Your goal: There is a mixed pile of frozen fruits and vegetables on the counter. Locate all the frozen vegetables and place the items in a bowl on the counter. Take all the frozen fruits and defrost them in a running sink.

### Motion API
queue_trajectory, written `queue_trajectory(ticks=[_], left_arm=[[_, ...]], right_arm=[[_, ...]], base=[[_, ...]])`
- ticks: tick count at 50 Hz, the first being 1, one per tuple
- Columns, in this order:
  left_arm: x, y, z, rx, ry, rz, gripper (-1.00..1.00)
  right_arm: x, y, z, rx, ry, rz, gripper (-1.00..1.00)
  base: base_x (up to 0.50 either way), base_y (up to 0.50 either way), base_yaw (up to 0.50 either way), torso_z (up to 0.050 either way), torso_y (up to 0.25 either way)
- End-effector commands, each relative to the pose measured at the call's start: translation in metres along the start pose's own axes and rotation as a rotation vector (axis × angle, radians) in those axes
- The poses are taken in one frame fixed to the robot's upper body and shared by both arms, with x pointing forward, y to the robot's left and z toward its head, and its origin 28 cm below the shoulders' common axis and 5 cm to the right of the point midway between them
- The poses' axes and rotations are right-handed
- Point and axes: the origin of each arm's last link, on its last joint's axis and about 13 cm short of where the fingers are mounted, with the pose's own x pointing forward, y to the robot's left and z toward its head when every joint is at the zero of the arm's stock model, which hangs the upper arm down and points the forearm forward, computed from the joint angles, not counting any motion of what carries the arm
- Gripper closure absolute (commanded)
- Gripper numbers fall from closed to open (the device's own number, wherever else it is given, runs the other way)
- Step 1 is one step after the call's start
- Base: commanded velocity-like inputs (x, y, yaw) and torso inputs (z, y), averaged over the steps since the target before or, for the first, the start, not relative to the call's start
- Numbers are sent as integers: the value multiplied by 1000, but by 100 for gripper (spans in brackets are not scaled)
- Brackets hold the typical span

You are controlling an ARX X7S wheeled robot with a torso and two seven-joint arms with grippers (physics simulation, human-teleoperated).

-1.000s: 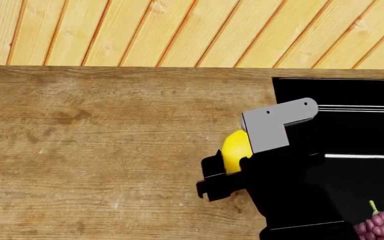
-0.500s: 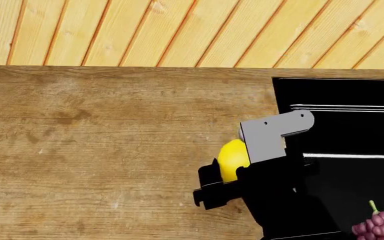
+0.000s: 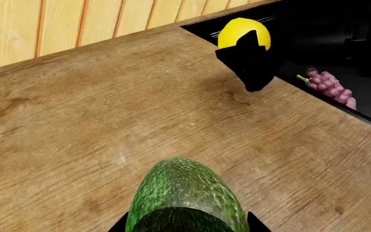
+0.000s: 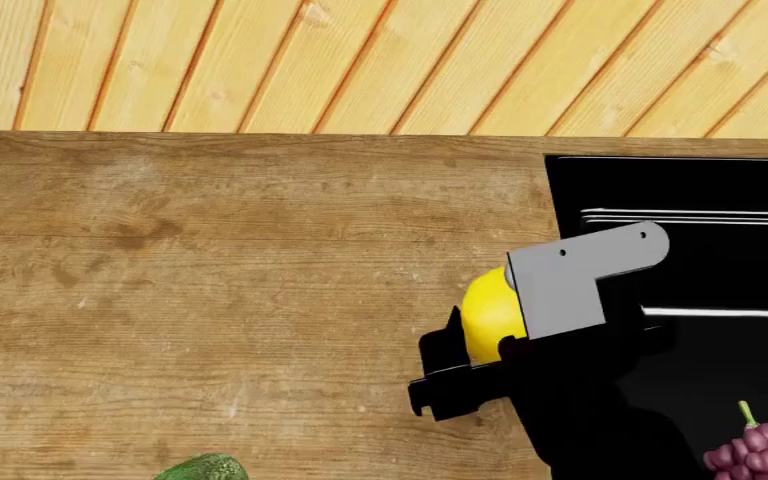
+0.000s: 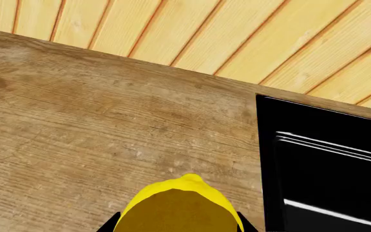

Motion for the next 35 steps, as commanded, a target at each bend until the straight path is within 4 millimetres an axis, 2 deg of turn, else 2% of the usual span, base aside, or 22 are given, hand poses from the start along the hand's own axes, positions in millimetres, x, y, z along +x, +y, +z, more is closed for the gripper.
queue_trajectory(ticks=[1,13,17,19,21,25,35], left_arm=[[-22,19,28,-22,-123,97,100],[-35,42,40,-39,-173,211,100],[-36,41,45,-29,-185,227,100],[-35,41,45,-26,-186,233,100],[-37,40,47,-22,-192,233,100],[-36,39,46,-24,-195,231,100],[-38,42,41,-55,-201,258,100]], right_arm=[[-52,-5,10,-95,-146,-50,100],[-129,-17,20,-127,-230,-47,100],[-138,-25,25,-134,-243,-81,100],[-147,-25,20,-134,-222,-108,100],[-154,-20,17,-159,-201,-54,100],[-160,-20,14,-153,-175,-82,100],[-166,-20,15,-157,-163,-88,100]], base=[[0,0,0,0,0],[0,0,0,0,0],[0,0,0,0,0],[0,0,0,0,0],[0,0,0,0,0],[-30,-54,0,0,0],[-252,-464,0,0,0]])
